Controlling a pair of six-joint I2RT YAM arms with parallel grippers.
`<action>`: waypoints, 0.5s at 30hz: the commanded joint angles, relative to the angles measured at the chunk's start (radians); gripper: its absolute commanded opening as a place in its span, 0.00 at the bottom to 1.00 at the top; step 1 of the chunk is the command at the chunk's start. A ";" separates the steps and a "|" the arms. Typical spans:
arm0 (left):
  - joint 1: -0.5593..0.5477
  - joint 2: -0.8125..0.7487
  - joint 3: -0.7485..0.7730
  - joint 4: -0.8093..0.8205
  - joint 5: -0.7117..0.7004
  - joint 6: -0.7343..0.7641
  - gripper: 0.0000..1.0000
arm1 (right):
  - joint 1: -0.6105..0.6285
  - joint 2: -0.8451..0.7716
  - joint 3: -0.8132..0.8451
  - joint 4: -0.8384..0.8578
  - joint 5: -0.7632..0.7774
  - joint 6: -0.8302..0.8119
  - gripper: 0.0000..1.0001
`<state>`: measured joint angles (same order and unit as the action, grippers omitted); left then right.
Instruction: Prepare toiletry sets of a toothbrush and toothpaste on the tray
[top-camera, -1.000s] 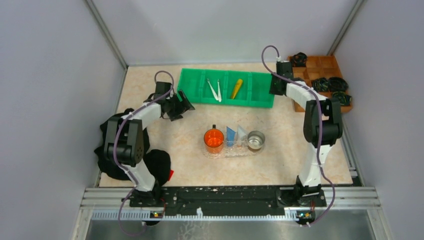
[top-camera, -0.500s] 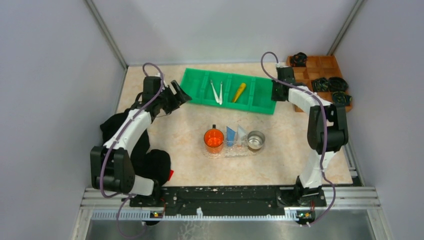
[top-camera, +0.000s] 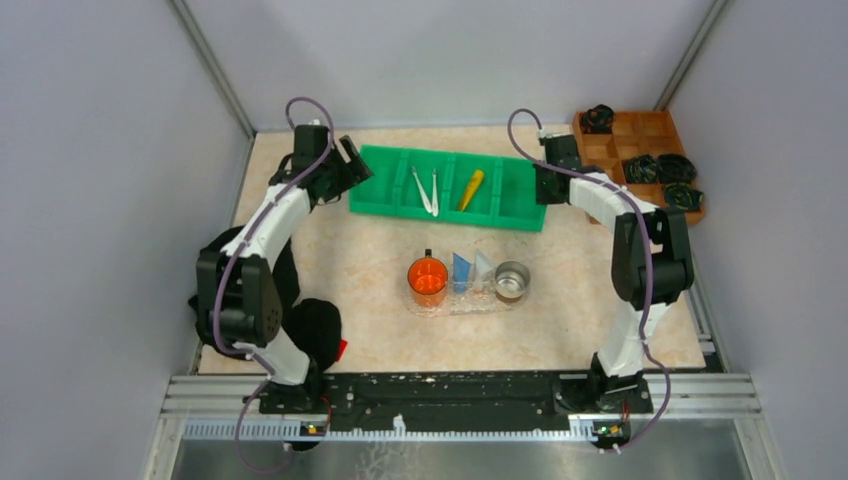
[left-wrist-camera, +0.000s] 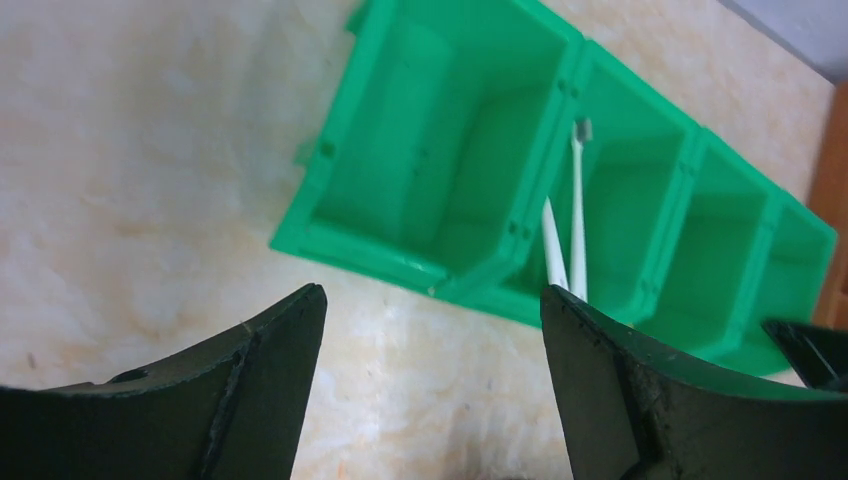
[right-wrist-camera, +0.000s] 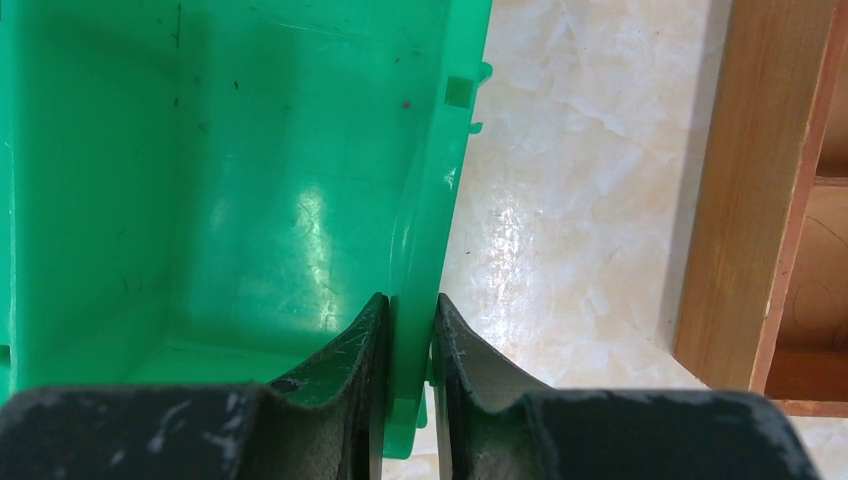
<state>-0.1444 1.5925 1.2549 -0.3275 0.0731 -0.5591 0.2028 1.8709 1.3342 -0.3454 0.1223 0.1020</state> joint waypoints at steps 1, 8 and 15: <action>0.008 0.121 0.159 -0.083 -0.188 0.071 0.85 | 0.017 -0.032 -0.003 -0.062 -0.004 -0.036 0.04; 0.009 0.213 0.238 -0.163 -0.318 0.106 0.85 | 0.016 -0.021 0.001 -0.056 0.009 -0.069 0.03; 0.011 0.277 0.233 -0.159 -0.349 0.136 0.84 | 0.017 -0.010 0.012 -0.056 0.010 -0.071 0.03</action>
<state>-0.1402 1.8198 1.4879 -0.4641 -0.2333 -0.4572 0.2077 1.8694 1.3350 -0.3519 0.1276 0.0772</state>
